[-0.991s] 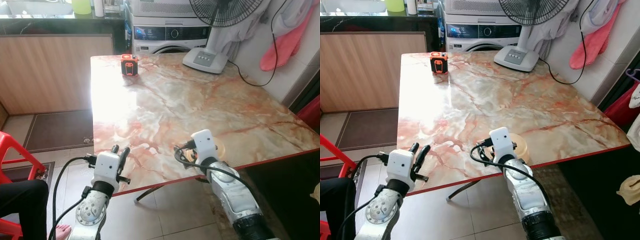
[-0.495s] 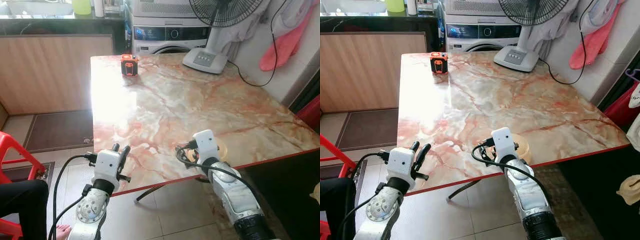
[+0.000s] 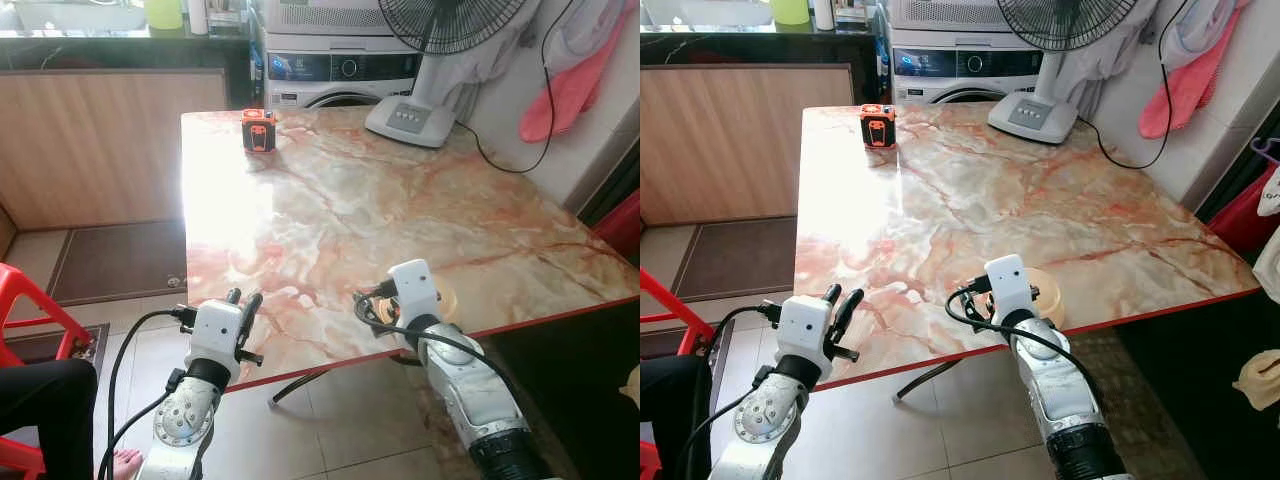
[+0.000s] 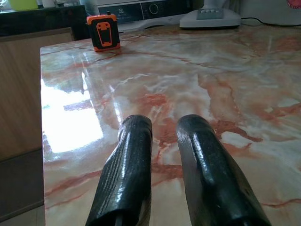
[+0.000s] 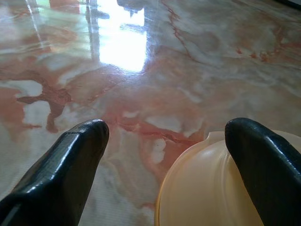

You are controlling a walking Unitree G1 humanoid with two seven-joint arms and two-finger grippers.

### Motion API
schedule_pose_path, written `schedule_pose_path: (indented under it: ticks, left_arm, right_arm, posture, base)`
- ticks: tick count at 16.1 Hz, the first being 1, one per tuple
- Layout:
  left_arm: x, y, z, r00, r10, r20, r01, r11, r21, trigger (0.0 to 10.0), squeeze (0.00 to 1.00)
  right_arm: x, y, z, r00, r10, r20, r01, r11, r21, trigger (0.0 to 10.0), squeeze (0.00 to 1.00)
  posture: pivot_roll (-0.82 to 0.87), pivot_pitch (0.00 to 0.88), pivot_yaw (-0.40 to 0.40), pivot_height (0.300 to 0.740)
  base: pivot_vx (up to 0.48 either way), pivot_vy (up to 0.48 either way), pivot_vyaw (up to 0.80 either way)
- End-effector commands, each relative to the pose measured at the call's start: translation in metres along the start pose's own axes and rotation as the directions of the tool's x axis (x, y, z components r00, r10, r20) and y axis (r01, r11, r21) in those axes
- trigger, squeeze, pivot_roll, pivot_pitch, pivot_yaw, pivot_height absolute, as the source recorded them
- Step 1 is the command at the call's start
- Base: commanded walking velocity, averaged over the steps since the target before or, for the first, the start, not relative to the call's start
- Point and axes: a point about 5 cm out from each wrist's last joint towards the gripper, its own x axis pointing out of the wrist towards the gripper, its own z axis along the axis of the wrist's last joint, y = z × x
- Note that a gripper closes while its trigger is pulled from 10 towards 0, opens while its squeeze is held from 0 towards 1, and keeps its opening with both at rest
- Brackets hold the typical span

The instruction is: Restocking fridge

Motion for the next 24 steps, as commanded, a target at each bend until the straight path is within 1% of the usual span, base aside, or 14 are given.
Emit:
schedule_pose_path:
  ticks: [1,6,20,23,24]
  left_arm:
    - [0.002,-0.003,-0.002,1.000,-0.018,-0.013,0.018,1.000,-0.009,10.0,0.00]
    - [0.003,-0.005,-0.002,1.000,-0.023,-0.013,0.023,1.000,-0.011,10.0,0.00]
    - [0.004,-0.006,-0.003,0.999,-0.026,-0.017,0.026,1.000,-0.009,10.0,0.00]
    - [0.005,-0.006,-0.003,0.999,-0.028,-0.016,0.027,1.000,-0.009,10.0,0.00]
    - [0.005,-0.006,-0.003,0.999,-0.029,-0.015,0.029,1.000,-0.011,10.0,0.00]
  right_arm:
    - [-0.004,-0.009,-0.013,0.998,-0.028,-0.052,0.029,0.999,0.025,10.0,0.00]
    - [-0.005,-0.014,-0.014,0.998,-0.044,-0.055,0.045,0.999,0.019,10.0,0.00]
    - [-0.006,-0.021,-0.016,0.996,-0.066,-0.058,0.067,0.998,0.016,10.0,0.00]
    - [-0.005,-0.018,-0.010,0.998,-0.057,-0.027,0.057,0.998,0.024,10.0,0.00]
    - [-0.005,-0.016,-0.002,0.999,-0.048,0.018,0.047,0.998,0.045,10.0,0.00]
  posture:
    - [-0.05,0.000,-0.109,0.740]
    - [-0.05,0.000,-0.109,0.740]
    - [-0.05,0.000,-0.109,0.740]
    - [-0.05,0.000,-0.109,0.740]
    - [-0.05,0.000,-0.108,0.740]
  base:
    - [0.000,0.000,0.00]
    - [0.000,0.000,0.00]
    - [0.000,0.000,0.00]
    - [0.000,0.000,0.00]
    - [0.000,0.000,0.00]
